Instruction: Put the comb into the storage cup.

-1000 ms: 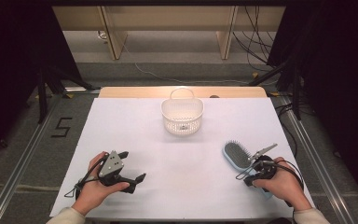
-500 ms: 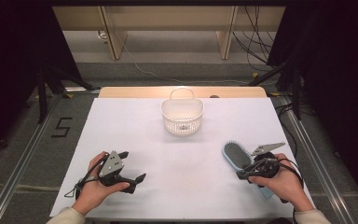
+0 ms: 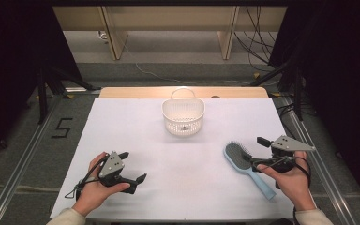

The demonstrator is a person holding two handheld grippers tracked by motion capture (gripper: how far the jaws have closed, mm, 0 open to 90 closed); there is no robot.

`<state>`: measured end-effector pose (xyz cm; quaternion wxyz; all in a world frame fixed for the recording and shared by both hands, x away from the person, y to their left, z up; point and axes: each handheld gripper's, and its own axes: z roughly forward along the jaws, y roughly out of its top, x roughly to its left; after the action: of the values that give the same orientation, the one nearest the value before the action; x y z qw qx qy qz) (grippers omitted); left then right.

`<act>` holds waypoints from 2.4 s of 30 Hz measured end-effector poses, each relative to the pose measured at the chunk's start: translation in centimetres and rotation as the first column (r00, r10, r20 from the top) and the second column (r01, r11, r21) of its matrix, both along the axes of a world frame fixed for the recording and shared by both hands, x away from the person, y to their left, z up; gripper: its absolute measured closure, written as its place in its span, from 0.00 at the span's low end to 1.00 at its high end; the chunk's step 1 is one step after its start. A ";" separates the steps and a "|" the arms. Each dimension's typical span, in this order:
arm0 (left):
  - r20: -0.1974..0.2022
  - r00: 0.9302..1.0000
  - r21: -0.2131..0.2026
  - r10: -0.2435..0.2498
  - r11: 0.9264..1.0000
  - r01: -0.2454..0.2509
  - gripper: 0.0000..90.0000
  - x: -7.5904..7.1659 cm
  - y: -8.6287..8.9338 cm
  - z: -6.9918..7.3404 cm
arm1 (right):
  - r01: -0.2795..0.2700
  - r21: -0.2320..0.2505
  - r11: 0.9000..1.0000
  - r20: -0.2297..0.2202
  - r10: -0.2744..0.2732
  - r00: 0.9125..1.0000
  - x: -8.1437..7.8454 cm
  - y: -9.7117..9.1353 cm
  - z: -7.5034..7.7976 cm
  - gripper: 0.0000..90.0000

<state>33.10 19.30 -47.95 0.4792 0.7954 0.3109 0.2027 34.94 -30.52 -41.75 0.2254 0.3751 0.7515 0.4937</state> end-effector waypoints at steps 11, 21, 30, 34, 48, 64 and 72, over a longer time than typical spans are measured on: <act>-0.001 1.000 0.001 -0.001 1.000 0.001 0.00 0.0 0.0 0.0 | 0.017 0.039 0.999 0.042 -0.019 0.999 0.1 -0.2 0.2 0.16; -0.001 1.000 0.003 -0.001 1.000 0.001 0.00 0.0 0.0 0.0 | 0.026 0.032 0.999 0.058 -0.028 0.998 0.4 0.1 0.5 0.13; -0.002 1.000 0.007 -0.004 1.000 0.004 0.00 0.1 0.0 -0.1 | 0.016 -0.068 0.998 -0.020 -0.017 1.000 1.4 0.5 1.4 0.17; -0.002 1.000 0.007 -0.005 1.000 0.005 0.00 0.1 -0.1 0.0 | 0.024 -0.105 0.994 -0.075 -0.032 0.997 2.0 0.7 1.5 0.18; -0.004 1.000 0.008 -0.008 1.000 0.008 0.00 0.1 -0.1 -0.1 | -0.079 -0.350 0.934 -0.420 -0.081 0.904 2.9 1.5 0.4 0.21; -0.005 1.000 0.005 -0.012 1.000 0.012 0.00 0.1 -0.1 -0.1 | -0.199 -0.473 0.858 -0.617 -0.162 0.770 3.3 2.3 -1.6 0.32; -0.006 1.000 0.004 -0.015 1.000 0.015 0.00 0.1 -0.1 -0.1 | -0.244 -0.504 0.829 -0.674 -0.201 0.711 3.6 2.9 -2.8 0.38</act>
<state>33.16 19.19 -48.04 0.4782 0.7992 0.3062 0.1972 38.50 -27.62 -44.59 0.0158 0.4418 0.8940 0.0736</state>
